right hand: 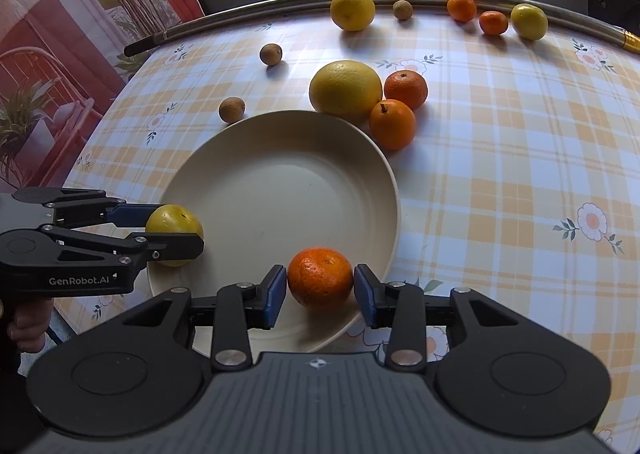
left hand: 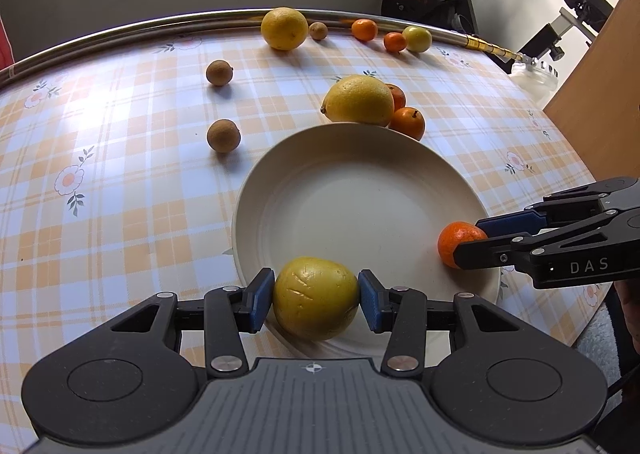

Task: Organize fruits
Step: 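Lower grapefruit into the white plate with left while right lowers the orange there, then grasp a small brown round fruit with the left gripper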

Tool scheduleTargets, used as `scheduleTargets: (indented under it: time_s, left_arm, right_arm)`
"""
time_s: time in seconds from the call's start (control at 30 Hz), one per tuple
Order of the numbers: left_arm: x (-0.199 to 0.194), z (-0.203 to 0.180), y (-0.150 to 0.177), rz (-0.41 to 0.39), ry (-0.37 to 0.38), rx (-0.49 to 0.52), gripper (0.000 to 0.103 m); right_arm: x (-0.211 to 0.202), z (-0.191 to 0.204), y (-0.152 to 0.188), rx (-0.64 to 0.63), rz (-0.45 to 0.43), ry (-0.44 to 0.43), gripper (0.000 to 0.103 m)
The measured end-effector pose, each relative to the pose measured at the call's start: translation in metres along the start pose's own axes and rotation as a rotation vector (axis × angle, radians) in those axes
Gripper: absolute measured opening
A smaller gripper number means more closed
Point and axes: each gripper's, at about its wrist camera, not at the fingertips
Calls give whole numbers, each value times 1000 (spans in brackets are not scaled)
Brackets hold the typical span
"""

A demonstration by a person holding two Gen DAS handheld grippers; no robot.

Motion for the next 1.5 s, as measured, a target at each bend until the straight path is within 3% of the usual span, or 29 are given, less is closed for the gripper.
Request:
scheduleTargets:
  time_s: [0.43, 0.73, 1.0, 1.27, 1.5]
  left_arm:
    - [-13, 3, -5, -39, 10, -29, 49]
    - [-34, 10, -25, -122, -6, -41, 49]
    - [-63, 34, -61, -237, -80, -55, 49]
    - [-84, 70, -100, -350, -207, -90, 50]
    - [-77, 83, -109, -369, -260, -119, 51]
  right_arm:
    - [-9, 1, 1, 21, -22, -12, 46]
    - [-27, -8, -12, 59, -95, -16, 46]
    - [-49, -24, -36, 54, -213, 13, 47]
    - [-54, -46, -57, 85, -298, 76, 48]
    - [-45, -55, -64, 98, -320, 122, 48]
Point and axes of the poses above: each gripper's, at about its wrist camera, not at the fingertips, and x roughly the way its jaws point, z to its left, y to its underside, and after that the axes turned 14 degrees about -z, right-handed
